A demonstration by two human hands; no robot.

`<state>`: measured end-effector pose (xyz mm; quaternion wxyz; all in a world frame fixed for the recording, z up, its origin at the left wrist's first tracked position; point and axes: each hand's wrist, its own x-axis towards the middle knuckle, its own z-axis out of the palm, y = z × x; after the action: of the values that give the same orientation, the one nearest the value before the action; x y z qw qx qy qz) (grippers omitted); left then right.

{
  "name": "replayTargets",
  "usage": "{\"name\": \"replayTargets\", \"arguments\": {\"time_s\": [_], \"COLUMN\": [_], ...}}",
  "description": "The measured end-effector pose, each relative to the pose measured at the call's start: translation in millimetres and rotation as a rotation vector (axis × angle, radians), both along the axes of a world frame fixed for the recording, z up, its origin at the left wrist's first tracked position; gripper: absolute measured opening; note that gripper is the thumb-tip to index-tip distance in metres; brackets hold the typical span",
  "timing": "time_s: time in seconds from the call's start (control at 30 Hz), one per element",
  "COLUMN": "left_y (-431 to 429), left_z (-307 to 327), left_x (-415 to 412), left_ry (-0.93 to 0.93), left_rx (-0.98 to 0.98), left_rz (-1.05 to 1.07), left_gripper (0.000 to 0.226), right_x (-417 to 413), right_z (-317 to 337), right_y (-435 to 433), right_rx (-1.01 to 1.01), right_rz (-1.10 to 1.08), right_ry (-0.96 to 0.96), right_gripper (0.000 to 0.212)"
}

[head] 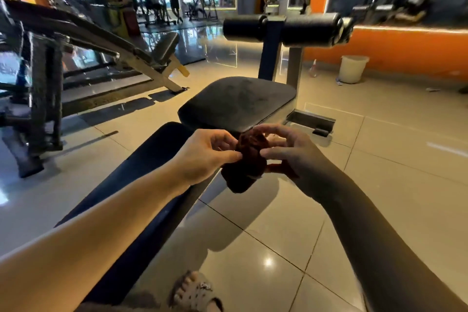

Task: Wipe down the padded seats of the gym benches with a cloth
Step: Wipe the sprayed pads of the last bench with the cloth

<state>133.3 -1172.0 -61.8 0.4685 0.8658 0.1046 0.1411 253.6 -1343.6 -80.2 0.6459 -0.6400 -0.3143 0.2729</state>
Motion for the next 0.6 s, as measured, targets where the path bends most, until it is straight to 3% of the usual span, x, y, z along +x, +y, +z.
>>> {"name": "replayTargets", "arguments": {"time_s": [0.27, 0.5, 0.6], "left_y": [-28, -36, -33], "left_z": [52, 97, 109], "left_x": [-140, -244, -282], "left_ry": [-0.010, -0.103, -0.145], "left_rx": [-0.322, -0.502, -0.508], "left_rz": [-0.138, 0.112, 0.237], "left_gripper": [0.008, 0.013, 0.012], "right_x": [-133, -227, -261], "right_z": [80, 132, 146], "right_y": [-43, -36, -25], "right_rx": [-0.196, -0.283, -0.253], "right_rz": [-0.025, 0.079, 0.145], "right_ry": [-0.206, -0.412, -0.389], "right_gripper": [0.026, 0.013, 0.009]}}
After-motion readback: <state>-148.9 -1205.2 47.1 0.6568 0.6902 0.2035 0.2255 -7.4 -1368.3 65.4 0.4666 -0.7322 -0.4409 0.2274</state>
